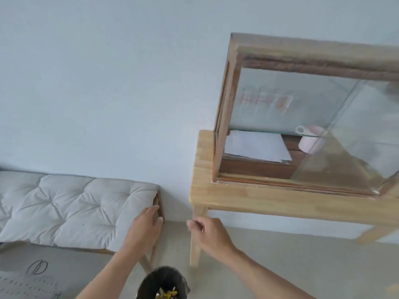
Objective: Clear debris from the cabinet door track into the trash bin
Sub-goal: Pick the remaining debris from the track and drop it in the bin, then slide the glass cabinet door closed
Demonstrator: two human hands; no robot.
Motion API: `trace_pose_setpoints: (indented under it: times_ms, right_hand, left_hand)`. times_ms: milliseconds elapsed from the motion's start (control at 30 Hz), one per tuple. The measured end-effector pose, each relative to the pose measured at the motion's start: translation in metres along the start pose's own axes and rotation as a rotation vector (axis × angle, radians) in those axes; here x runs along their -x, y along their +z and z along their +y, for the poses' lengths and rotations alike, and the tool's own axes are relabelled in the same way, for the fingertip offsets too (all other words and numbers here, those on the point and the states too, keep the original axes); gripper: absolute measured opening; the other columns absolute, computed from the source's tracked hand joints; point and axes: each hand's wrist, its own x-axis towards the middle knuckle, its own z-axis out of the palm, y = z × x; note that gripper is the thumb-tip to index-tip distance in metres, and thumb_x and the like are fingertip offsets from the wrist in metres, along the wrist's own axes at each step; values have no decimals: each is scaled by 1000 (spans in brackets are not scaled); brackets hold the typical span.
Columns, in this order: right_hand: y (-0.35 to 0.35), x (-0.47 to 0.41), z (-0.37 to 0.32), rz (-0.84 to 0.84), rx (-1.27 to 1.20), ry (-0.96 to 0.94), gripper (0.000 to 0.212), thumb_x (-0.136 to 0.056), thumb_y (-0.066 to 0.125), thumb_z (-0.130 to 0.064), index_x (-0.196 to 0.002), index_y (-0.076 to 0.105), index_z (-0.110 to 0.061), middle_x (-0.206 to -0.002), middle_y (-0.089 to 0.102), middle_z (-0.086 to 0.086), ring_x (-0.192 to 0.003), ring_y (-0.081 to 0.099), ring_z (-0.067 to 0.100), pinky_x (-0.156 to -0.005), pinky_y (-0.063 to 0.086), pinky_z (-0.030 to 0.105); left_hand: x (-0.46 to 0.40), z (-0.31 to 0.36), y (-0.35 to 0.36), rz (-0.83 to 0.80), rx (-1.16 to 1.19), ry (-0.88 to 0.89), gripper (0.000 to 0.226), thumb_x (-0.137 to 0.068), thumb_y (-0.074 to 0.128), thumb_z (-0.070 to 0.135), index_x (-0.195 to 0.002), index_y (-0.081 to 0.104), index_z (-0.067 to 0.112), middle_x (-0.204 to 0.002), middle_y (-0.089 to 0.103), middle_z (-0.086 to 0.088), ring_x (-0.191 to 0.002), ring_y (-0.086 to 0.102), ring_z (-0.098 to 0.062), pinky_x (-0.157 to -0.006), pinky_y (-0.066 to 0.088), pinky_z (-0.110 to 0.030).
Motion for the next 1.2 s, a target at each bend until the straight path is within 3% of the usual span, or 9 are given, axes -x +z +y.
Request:
trace_pose_setpoints:
  times_ms: [200,367,467,533,633,767,867,967,1200]
  right_hand:
    - [-125,12,-13,240,-21,21,38,-103,55,-50,-70,56,-32,-65,63,0,-62,56,18,-68,52,43]
    - [-209,17,4,511,54,-17,35,-107,59,-42,-79,59,-20,-62,58,-6,-61,57,18,-67,50,46]
    - [-251,21,21,617,113,-85,12,-108,60,-25,-103,69,-19,-93,74,-7,-85,70,18,-81,56,42]
    - [-275,25,34,682,200,-147,17,-107,58,-12,-120,69,-14,-118,74,0,-107,70,24,-91,55,39]
    - [-308,31,56,780,526,-298,30,-101,62,-5,-130,66,-13,-135,62,7,-124,60,32,-98,54,46]
    - [-353,29,83,818,903,-345,68,-102,56,-38,-162,39,-13,-174,26,19,-160,26,44,-126,28,64]
    - [-385,21,95,810,1057,-263,100,-95,53,-65,-171,16,-12,-180,3,21,-165,3,48,-129,5,71]
    - [-410,10,101,817,1137,-208,113,-88,52,-75,-171,12,-11,-180,0,21,-164,1,50,-127,1,74]
    - [-413,-6,109,805,1213,-219,117,-88,48,-84,-171,13,-9,-179,2,23,-163,3,53,-126,3,77]
  left_hand:
    - [-14,105,-21,-5,0,177,50,-101,55,29,-151,47,22,-152,52,-2,-139,47,-23,-112,38,-38]
    - [-21,175,-17,-24,11,283,59,-101,57,35,-155,39,24,-159,44,0,-144,41,-22,-115,36,-38]
    - [-27,206,-12,-71,76,328,77,-99,60,36,-162,18,23,-165,34,-1,-148,35,-25,-116,33,-39]
    - [-31,223,-9,-106,149,348,87,-96,63,34,-161,7,25,-163,34,0,-146,38,-29,-113,37,-42]
    - [-35,239,0,-109,242,391,73,-92,62,28,-145,14,39,-145,39,12,-132,45,-18,-98,41,-36]
    - [-41,238,14,-105,352,416,73,-96,63,20,-141,13,48,-143,26,22,-129,29,2,-104,31,-31]
    - [-46,234,21,-58,360,389,70,-94,66,20,-138,17,46,-131,44,19,-117,46,-7,-93,40,-30]
    - [-48,234,25,-19,346,391,68,-93,67,20,-136,20,43,-109,46,17,-99,52,-12,-79,42,-28]
    - [-42,238,24,-40,356,375,72,-94,66,18,-138,18,49,-127,47,31,-111,50,16,-86,40,-23]
